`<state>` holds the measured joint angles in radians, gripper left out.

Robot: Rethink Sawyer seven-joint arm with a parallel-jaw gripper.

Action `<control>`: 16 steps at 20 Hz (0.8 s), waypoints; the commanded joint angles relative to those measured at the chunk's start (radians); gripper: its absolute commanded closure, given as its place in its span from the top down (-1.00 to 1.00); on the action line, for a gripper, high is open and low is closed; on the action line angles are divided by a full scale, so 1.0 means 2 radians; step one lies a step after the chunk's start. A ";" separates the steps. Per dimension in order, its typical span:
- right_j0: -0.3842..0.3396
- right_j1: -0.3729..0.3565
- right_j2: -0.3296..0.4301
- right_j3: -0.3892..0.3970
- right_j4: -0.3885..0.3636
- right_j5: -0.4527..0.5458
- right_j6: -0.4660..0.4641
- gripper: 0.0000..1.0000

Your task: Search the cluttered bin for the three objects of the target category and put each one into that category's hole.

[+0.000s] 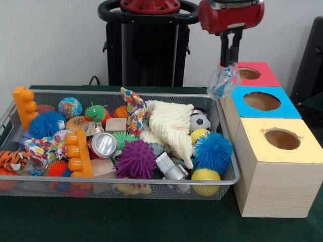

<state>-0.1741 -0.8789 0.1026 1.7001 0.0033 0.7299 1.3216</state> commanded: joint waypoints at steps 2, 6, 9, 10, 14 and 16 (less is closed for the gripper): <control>0.036 0.028 -0.025 -0.029 0.025 0.033 0.178 -1.00; 0.055 0.029 -0.031 -0.032 0.030 0.033 0.196 -1.00; 0.065 0.030 -0.034 -0.033 0.033 0.030 0.205 -1.00; 0.068 0.032 -0.035 -0.035 0.034 0.029 0.208 -1.00; 0.065 0.042 -0.038 -0.033 0.034 0.012 0.205 -1.00; 0.063 0.048 -0.040 -0.028 0.034 0.004 0.206 -1.00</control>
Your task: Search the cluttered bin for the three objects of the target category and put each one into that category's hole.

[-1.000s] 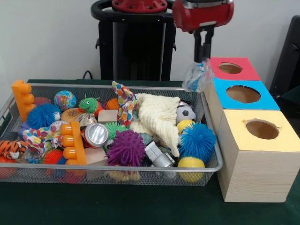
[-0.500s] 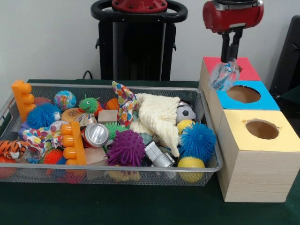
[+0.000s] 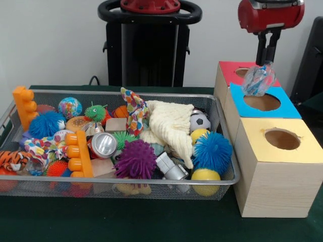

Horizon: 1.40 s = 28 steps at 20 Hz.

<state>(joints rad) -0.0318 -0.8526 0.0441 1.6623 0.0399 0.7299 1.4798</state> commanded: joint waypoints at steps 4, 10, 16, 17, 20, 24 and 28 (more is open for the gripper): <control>-0.004 0.051 -0.013 -0.013 0.017 -0.002 0.133 -1.00; 0.005 0.067 -0.020 -0.014 0.022 -0.002 0.143 -1.00; 0.015 0.085 -0.028 -0.020 0.035 0.003 0.158 -1.00; 0.017 0.086 -0.029 -0.019 0.037 0.001 0.158 -1.00; 0.023 0.082 -0.034 -0.016 0.043 0.002 0.158 -1.00; 0.032 0.084 -0.042 -0.022 0.051 0.011 0.160 -1.00; 0.041 0.073 -0.050 -0.021 0.055 0.025 0.164 -1.00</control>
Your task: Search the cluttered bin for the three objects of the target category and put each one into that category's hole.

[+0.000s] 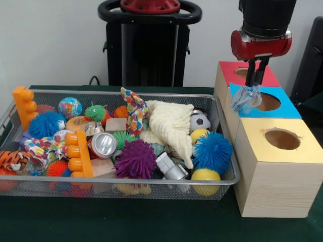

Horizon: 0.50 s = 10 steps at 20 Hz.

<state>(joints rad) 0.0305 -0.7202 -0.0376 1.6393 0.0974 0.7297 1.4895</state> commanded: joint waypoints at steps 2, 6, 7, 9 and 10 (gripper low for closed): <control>0.015 0.006 -0.014 -0.010 0.029 0.029 0.161 -1.00; 0.028 0.006 -0.023 -0.018 0.035 0.041 0.169 -1.00; 0.033 0.004 -0.025 -0.019 0.036 0.045 0.172 -1.00; 0.037 0.008 -0.028 -0.022 0.039 0.048 0.174 -1.00; 0.038 0.011 -0.030 -0.026 0.040 0.051 0.176 -1.00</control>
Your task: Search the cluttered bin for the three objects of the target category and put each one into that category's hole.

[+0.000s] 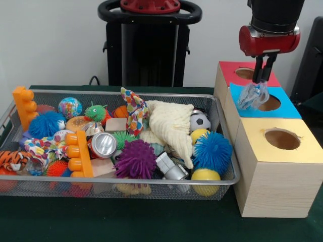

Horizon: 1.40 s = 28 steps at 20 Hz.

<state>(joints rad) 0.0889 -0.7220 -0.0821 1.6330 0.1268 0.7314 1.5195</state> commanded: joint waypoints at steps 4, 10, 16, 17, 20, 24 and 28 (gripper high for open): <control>0.008 0.023 -0.007 -0.017 0.028 0.037 0.160 -1.00; 0.010 0.035 -0.003 -0.014 0.032 0.029 0.171 -1.00; 0.016 0.040 -0.006 -0.016 0.037 0.035 0.182 -1.00; 0.018 0.036 -0.007 -0.011 0.038 0.035 0.184 -1.00; 0.023 0.042 -0.013 -0.013 0.037 0.044 0.194 -1.00; 0.031 0.051 -0.020 -0.014 0.037 0.048 0.203 -1.00; 0.044 0.060 -0.030 -0.019 0.039 0.054 0.214 -1.00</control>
<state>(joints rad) 0.1638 -0.6706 -0.1397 1.6217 0.1722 0.7372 1.6242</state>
